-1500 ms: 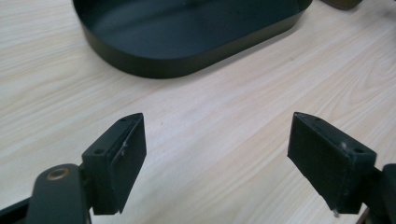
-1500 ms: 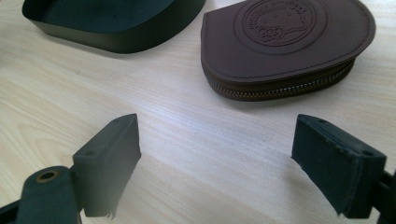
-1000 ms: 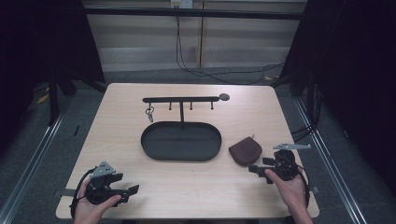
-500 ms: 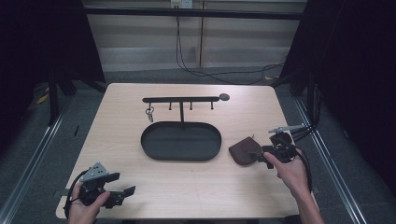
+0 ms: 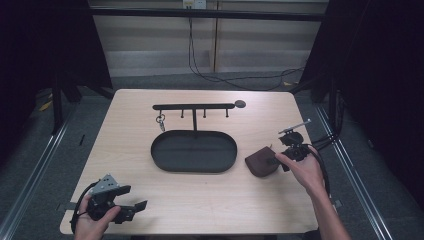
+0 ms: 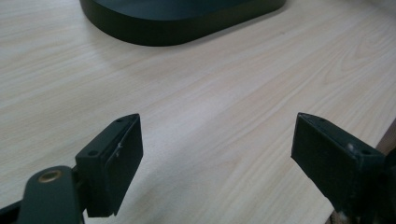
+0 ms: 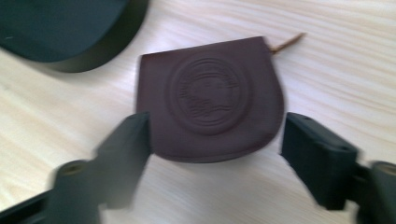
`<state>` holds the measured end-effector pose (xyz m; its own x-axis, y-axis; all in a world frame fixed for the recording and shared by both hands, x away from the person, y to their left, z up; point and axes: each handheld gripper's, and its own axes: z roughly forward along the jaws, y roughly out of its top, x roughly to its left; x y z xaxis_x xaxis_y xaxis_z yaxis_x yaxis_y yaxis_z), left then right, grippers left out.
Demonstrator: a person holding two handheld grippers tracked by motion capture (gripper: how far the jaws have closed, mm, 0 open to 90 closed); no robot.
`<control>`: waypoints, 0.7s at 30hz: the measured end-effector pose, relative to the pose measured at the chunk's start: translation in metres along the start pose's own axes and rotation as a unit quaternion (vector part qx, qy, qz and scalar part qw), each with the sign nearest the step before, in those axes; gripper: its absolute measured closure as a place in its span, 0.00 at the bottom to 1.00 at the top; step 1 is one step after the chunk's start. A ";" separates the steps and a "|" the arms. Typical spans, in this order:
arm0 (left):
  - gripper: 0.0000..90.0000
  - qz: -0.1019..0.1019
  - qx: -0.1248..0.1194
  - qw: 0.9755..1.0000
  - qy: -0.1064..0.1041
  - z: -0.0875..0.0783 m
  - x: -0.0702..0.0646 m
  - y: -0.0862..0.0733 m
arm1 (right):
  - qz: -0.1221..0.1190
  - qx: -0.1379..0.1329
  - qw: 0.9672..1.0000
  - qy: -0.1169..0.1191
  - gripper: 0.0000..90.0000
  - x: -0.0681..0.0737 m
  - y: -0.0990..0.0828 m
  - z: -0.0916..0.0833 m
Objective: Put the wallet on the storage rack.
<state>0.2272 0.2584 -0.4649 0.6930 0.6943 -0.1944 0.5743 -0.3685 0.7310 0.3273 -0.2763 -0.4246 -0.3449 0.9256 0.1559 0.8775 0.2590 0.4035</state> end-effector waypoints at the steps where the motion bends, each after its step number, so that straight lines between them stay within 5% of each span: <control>1: 0.19 0.002 0.000 1.000 -0.002 0.000 -0.001 0.000 | 0.005 0.006 1.000 -0.006 0.21 -0.002 0.002 -0.001; 8: 0.19 0.001 0.006 1.000 -0.004 0.002 -0.001 0.000 | 0.002 0.055 0.998 0.006 0.21 -0.008 0.014 0.010; 13: 0.19 0.000 0.002 1.000 0.001 0.000 0.000 0.000 | -0.002 0.088 0.996 -0.008 0.21 -0.010 0.020 0.020; 18: 0.19 -0.001 0.006 1.000 0.000 0.001 0.000 0.001 | 0.004 0.089 0.996 0.007 0.20 -0.011 0.027 0.020; 21: 0.19 -0.006 0.007 1.000 -0.002 0.002 0.000 0.001 | 0.002 0.114 0.993 0.003 0.20 -0.011 0.027 0.031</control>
<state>0.2284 0.2573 -0.4654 0.6879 0.6962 -0.2054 0.5886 -0.3695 0.7190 0.3653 -0.2712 -0.4428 -0.3426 0.9254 0.1618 0.9312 0.3118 0.1887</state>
